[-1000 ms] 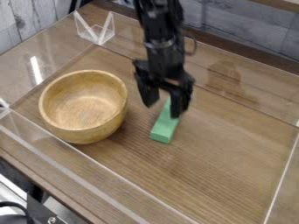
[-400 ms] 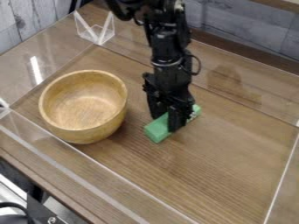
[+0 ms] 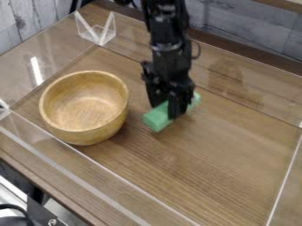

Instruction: Put green object into wooden bowl

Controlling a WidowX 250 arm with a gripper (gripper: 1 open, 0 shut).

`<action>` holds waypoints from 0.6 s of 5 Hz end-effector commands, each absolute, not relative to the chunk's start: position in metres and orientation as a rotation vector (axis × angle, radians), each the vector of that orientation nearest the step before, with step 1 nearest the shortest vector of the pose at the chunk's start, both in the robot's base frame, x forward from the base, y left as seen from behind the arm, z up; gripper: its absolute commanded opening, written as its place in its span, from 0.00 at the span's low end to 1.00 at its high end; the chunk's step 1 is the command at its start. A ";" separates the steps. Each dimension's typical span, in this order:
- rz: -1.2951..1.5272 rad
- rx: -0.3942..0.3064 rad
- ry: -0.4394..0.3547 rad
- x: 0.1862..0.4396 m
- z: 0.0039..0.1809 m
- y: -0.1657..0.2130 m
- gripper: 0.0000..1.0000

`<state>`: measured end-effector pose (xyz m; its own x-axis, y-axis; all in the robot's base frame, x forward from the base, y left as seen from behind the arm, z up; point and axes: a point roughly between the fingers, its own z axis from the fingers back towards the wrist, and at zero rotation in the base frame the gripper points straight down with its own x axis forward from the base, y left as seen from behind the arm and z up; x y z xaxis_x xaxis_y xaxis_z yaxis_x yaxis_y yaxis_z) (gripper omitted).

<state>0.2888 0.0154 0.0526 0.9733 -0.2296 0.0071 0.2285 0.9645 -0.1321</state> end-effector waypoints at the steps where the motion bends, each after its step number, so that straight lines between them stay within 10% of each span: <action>1: -0.161 -0.109 -0.107 0.299 0.106 0.041 0.00; 3: -0.009 -0.082 -0.122 0.272 0.122 0.109 0.00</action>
<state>0.2700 0.1066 0.1034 0.9980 0.0044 0.0628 0.0025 0.9939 -0.1099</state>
